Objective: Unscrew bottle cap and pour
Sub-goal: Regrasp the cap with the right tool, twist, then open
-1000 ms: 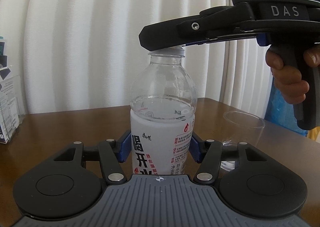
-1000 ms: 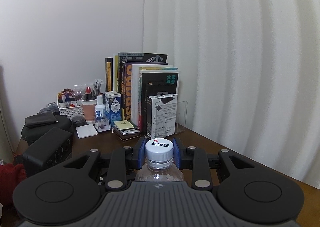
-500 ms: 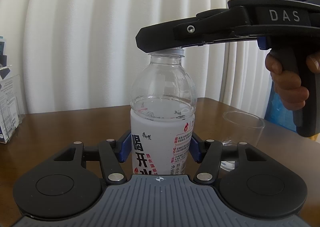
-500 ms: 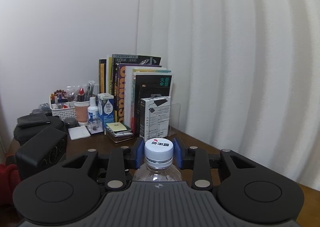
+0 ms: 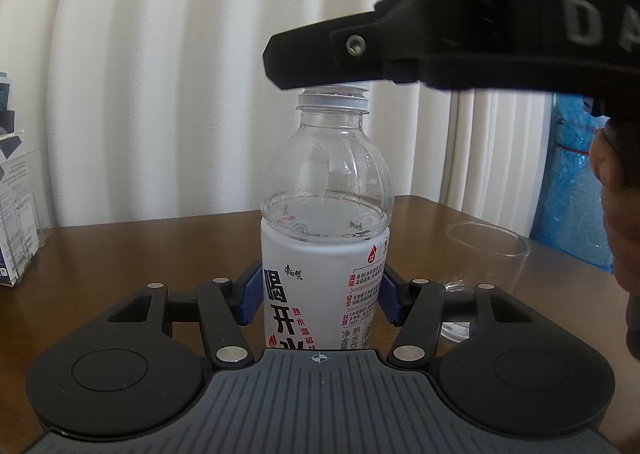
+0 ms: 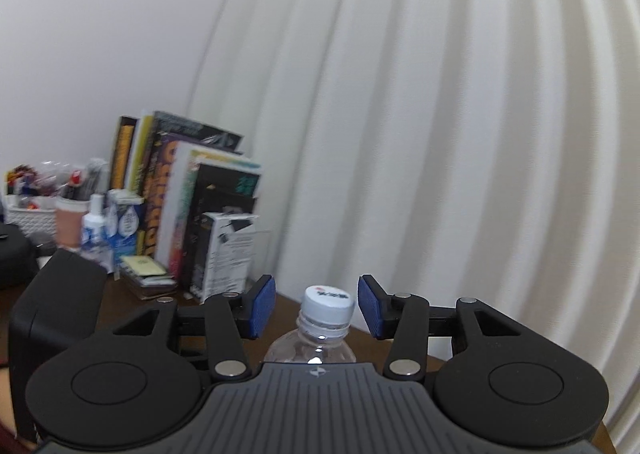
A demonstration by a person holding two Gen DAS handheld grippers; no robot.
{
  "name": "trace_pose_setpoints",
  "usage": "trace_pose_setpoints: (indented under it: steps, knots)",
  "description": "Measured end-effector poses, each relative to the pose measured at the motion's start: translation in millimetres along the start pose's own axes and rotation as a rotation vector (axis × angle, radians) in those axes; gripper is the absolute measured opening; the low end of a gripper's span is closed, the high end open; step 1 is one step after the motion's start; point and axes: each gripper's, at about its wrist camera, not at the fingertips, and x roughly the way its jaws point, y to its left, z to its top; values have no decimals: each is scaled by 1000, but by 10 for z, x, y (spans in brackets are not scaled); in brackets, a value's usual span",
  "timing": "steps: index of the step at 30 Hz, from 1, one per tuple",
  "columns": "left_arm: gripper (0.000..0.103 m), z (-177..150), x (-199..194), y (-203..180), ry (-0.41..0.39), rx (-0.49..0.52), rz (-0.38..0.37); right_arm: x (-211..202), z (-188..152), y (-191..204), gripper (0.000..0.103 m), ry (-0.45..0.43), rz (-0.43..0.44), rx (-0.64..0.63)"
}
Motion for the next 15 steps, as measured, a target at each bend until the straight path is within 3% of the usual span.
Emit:
trace_pose_setpoints:
  steps: [4, 15]
  knots:
    - [57, 5, 0, 4, 1, -1, -2, 58, 18, -17, 34, 23, -19, 45]
    - [57, 32, 10, -13, 2, 1, -2, 64, 15, -105, 32, 47, -6, 120]
